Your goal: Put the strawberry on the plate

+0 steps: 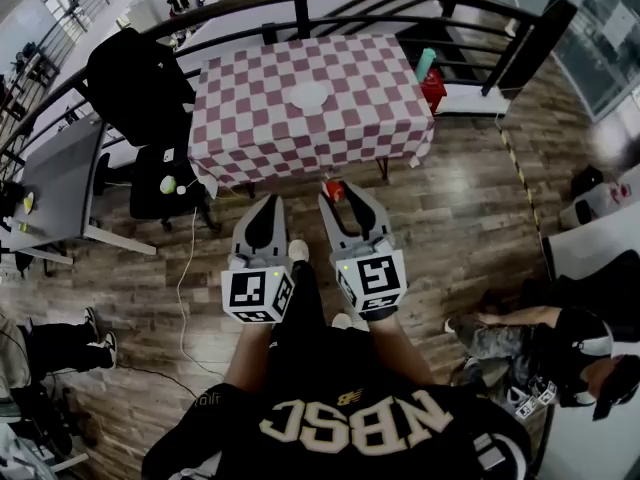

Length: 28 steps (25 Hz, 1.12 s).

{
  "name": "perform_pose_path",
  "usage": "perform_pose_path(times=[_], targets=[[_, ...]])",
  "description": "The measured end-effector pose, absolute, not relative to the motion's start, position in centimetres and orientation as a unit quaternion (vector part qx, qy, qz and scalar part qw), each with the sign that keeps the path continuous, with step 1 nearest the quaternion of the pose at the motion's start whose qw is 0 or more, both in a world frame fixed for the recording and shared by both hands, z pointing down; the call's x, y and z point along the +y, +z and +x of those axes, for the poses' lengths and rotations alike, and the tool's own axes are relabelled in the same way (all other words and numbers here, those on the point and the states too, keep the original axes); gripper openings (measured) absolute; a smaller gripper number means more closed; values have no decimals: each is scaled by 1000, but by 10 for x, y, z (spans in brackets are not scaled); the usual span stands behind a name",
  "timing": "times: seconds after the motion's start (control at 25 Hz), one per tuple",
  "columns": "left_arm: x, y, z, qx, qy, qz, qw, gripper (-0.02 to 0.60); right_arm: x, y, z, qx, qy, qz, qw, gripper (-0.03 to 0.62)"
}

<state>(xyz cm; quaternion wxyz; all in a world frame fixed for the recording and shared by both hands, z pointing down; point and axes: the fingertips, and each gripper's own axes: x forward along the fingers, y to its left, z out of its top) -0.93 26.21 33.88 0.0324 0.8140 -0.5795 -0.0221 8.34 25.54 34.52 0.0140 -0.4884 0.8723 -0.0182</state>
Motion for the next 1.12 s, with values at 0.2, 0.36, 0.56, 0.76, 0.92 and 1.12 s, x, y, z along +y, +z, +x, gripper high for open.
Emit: perform_pose_path(times=[0.2,0.36,0.56,0.76,0.92,1.12], targets=[[187,348,3,-550,-38,833,37,9,199,349,94,853,13,-522,-13,146],[115,336,-5,-536,-49,842,25,9,126,341,97,833,17,-553,-17,146],[30,316,-25,-529,-60,846,19,9,43,310,71,825,47,-563,-12,146],[-32,320,-59,-528,-52,848,2,9,-30,315,28,823,77,-561,-35,146],[-71,343,-82,-529,-40,848,17,9,-62,331,0,829,80,-551,-47,146],[-108,379,-102,-550,-28,832,70,9,-92,363,-2,828,47,-554,-80,146]])
